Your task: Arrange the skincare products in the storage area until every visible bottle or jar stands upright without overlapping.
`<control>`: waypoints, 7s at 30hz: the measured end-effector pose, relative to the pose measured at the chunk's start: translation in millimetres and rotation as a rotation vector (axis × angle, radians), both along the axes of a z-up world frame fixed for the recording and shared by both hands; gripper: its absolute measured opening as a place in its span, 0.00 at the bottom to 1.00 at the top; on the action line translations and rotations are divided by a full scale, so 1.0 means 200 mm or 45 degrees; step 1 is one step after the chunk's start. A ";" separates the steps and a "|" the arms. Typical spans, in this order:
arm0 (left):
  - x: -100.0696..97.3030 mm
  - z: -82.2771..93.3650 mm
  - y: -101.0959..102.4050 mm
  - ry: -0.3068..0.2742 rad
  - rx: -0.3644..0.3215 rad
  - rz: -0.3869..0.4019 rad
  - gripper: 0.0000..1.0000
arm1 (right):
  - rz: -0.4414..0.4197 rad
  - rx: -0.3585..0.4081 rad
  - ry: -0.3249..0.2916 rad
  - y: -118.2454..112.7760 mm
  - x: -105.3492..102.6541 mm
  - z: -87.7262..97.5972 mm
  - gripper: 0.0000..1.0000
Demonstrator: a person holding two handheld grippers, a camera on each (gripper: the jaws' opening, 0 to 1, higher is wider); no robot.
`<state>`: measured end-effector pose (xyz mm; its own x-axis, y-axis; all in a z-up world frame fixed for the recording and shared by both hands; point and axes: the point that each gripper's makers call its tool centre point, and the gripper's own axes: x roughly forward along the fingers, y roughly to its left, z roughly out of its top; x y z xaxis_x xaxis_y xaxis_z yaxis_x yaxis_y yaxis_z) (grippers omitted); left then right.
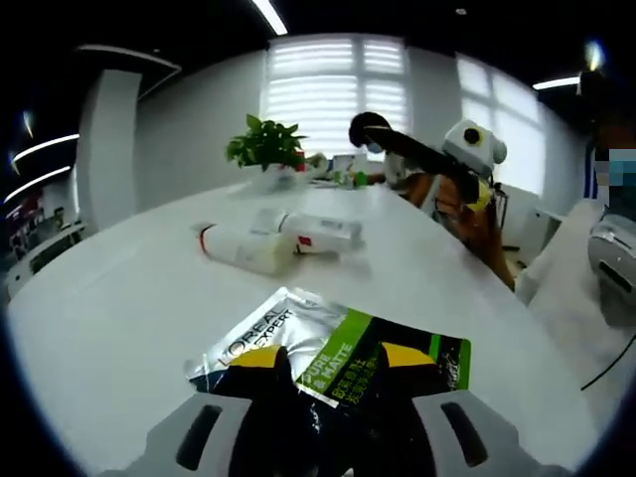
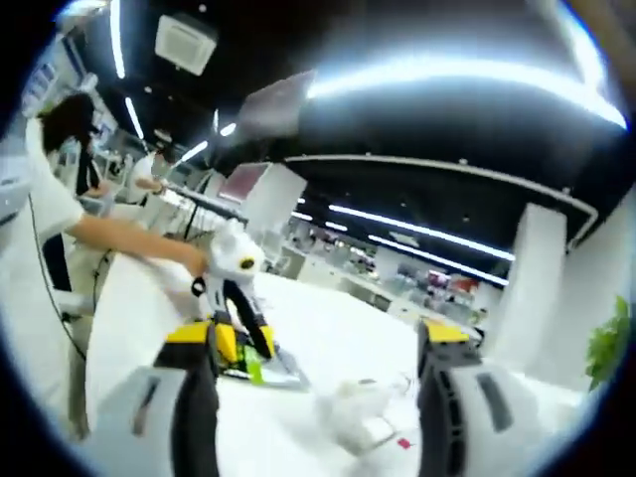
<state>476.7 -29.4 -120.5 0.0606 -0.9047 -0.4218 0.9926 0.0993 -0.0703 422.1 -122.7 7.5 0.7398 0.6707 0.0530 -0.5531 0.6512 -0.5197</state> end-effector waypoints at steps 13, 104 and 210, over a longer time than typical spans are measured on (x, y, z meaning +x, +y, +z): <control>-0.04 0.00 -0.01 0.024 -0.002 -0.025 0.35 | 0.091 -0.311 -0.087 0.22 -0.06 -0.13 0.89; -0.04 0.02 -0.03 0.062 -0.062 -0.019 0.32 | 0.187 -1.145 -0.342 0.55 -0.11 -0.52 0.17; -0.11 0.01 -0.01 0.012 0.162 0.051 0.29 | 0.243 -0.907 0.032 0.62 -0.21 -0.58 0.00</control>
<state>454.2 -31.1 -118.9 0.0911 -0.8409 -0.5334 0.9870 0.1475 -0.0640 379.8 2.0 -109.3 0.6021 0.6533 -0.4590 -0.6404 0.0519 -0.7663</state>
